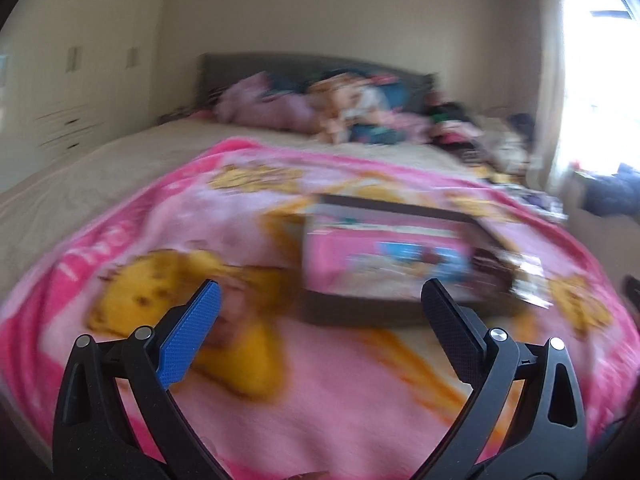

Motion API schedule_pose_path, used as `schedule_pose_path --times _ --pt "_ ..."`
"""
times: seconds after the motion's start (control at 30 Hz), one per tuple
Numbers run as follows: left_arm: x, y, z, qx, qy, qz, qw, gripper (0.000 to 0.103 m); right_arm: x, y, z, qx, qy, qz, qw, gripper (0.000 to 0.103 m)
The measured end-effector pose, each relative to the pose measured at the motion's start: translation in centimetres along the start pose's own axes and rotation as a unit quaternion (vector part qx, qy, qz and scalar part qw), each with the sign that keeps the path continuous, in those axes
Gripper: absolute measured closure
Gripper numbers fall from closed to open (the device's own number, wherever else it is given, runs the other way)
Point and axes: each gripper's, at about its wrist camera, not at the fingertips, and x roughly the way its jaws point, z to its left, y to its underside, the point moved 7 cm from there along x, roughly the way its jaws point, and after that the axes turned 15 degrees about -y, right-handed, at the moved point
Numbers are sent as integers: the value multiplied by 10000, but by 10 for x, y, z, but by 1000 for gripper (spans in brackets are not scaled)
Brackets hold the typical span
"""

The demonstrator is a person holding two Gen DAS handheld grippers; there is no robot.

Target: Organize jewelry

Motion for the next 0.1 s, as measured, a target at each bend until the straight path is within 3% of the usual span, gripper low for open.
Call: schedule_pose_path --times 0.03,0.1 --pt "16 -7 11 -37 -138 66 9999 11 12 -1 -16 125 153 191 9996 6" --pt "60 -21 43 -2 -791 310 9964 11 48 -4 -67 551 528 713 9945 6"
